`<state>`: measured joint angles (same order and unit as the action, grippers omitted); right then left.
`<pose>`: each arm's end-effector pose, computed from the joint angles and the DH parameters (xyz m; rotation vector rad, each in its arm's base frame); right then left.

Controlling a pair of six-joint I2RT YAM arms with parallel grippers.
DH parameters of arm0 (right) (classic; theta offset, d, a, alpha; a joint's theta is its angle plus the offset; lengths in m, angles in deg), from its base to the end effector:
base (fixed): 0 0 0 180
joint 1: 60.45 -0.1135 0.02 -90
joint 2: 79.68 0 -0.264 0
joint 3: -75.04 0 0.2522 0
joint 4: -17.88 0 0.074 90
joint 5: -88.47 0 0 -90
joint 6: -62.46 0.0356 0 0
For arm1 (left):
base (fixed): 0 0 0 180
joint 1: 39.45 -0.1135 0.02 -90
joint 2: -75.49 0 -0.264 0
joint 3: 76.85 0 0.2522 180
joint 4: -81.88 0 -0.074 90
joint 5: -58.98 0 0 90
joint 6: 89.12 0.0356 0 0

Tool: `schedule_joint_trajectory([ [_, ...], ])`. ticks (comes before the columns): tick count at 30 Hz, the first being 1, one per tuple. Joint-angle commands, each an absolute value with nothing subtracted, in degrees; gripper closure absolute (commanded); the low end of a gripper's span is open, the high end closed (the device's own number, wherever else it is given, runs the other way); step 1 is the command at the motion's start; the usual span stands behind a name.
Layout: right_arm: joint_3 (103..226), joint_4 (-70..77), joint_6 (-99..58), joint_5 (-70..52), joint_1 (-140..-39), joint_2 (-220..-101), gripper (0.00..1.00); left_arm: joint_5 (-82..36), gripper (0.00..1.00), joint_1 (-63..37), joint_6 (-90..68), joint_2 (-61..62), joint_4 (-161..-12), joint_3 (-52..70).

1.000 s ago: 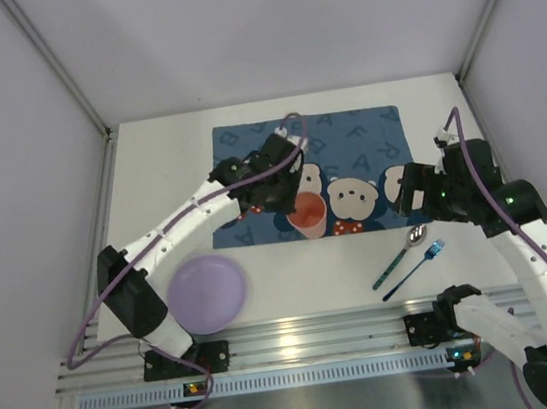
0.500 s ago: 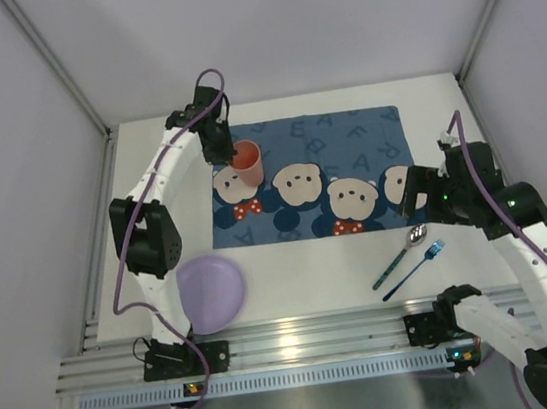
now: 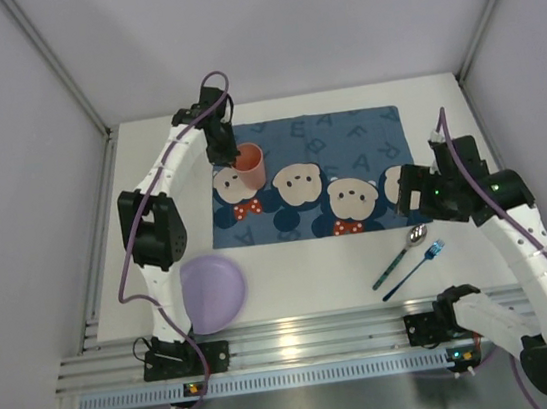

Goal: Set the dinner table for one person

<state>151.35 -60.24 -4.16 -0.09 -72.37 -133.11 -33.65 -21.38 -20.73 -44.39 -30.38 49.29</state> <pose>0.1543 0.0317 0.3335 0.2644 2.5343 0.2113 0.4326 -0.1394 0.2736 -0.0974 2.6512 -0.1716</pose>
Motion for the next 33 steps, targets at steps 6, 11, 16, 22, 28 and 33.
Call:
schedule_joint_trajectory([
  [6,150.15,-57.58,-5.48,-0.73,-72.23,-133.03,0.0,-34.01,1.0,-21.69,-22.24,-43.78,-29.69,51.08],
  [11,148.74,-57.58,-5.48,-0.82,-72.23,-131.46,0.0,-31.29,1.0,-20.82,-24.69,-41.94,-32.41,51.79],
  [16,148.39,-58.1,-5.48,-1.09,-72.31,-131.01,0.0,-24.7,1.0,-15.72,-28.56,-42.54,-42.76,54.32],
  [22,150.06,-60.91,-5.57,-0.47,-72.23,-129.61,0.0,-23.64,1.0,-9.13,-31.9,-55.45,-47.44,72.22],
  [28,151.38,-63.99,-4.17,0.06,-72.23,-127.15,0.0,-23.55,1.0,-5.87,-38.93,-62.67,-58.25,75.08],
  [33,158.73,-61.72,-3.98,-5.37,-72.23,-130.3,0.0,-25.21,1.0,-3.5,-35.26,-61.54,-54.85,74.99],
])
